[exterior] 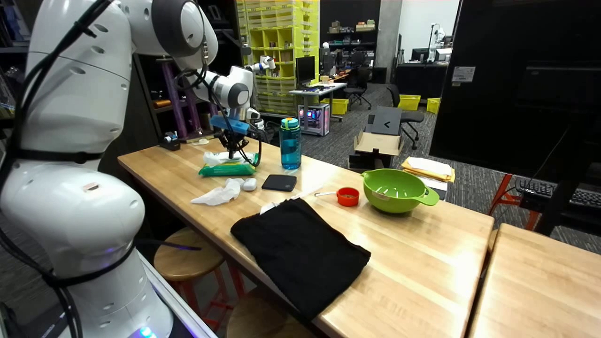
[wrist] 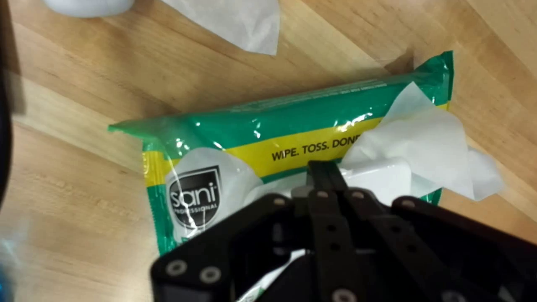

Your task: Close the green object completely

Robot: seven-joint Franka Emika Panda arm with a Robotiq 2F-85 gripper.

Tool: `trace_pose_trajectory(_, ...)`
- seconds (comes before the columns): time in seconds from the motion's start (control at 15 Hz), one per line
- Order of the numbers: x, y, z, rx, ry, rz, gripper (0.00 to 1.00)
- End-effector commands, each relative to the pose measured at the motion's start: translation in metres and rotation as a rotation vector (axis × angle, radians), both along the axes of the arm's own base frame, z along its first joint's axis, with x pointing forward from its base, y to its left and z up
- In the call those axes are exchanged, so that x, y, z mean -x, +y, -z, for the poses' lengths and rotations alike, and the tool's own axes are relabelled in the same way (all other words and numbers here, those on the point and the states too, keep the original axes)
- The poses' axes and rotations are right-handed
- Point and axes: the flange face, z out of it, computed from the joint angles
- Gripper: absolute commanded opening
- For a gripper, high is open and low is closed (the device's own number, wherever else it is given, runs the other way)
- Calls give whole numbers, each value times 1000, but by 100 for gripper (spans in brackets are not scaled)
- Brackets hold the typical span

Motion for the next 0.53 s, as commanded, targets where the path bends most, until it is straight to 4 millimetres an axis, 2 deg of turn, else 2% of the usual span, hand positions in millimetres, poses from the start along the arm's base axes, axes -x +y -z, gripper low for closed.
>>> trace_pose_trajectory(0.0,-6,-6,-1,-13,-8,6,0)
trace_pose_trajectory(0.47,-15,0,14,-18,15,-20,0)
